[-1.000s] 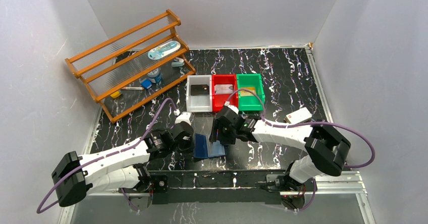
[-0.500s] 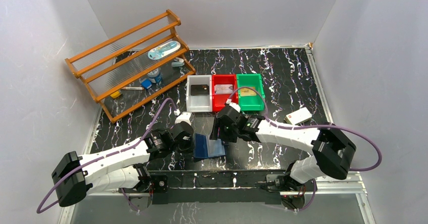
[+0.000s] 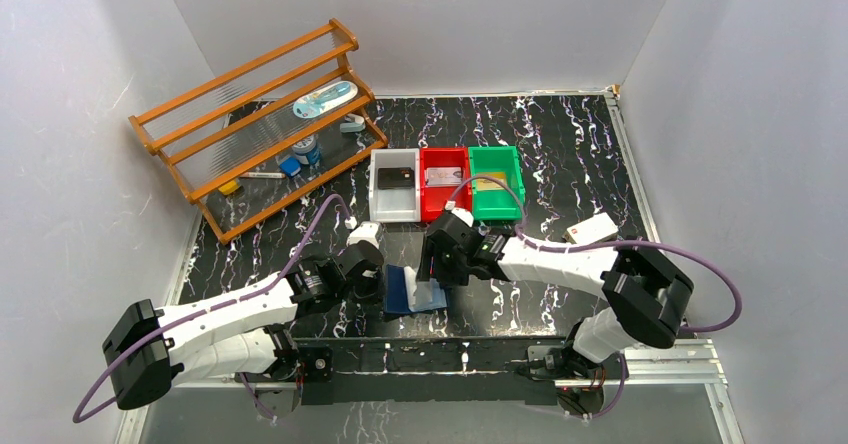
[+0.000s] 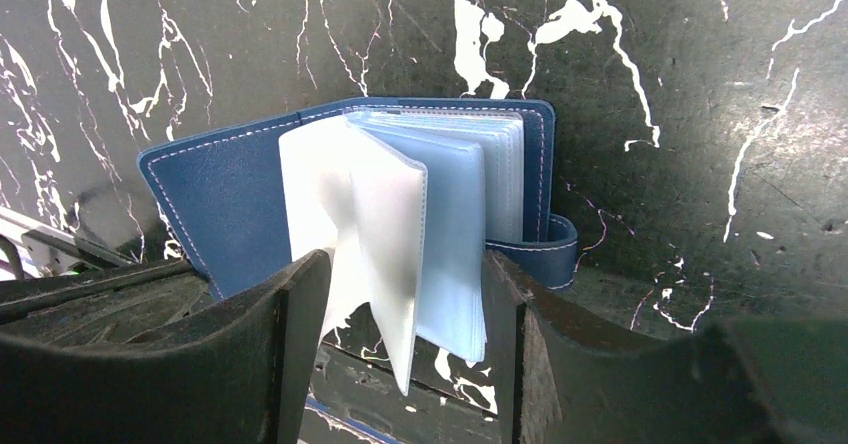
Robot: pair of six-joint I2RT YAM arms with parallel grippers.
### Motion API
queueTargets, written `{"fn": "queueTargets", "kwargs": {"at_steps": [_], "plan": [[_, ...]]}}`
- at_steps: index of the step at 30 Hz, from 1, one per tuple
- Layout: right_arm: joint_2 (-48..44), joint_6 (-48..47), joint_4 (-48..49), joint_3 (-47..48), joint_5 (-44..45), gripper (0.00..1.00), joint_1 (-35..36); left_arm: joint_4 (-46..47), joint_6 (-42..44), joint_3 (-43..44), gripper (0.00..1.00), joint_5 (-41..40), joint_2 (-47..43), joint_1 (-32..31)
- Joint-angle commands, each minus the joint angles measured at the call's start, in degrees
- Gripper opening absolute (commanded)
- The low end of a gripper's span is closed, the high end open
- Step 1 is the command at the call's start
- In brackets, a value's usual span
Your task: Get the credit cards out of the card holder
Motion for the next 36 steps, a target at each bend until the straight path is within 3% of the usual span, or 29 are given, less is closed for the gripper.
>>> {"fn": "queueTargets", "kwargs": {"at_steps": [1, 29, 36], "plan": [[0.60, 0.45, 1.74, 0.85, -0.09, 0.65, 0.21, -0.67, 0.56, 1.22, 0.00, 0.43, 0.10, -0.19], [0.88, -3.55, 1.27, 5.99, -5.14, 0.62, 1.00, 0.12, 0.78, 0.96, 0.00, 0.68, 0.95, -0.24], [1.31, -2.19, -3.93, 6.35, 1.28, 0.62, 1.00, -0.23, 0.44, 0.09, 0.00, 0.21, -0.19, -0.19]]}}
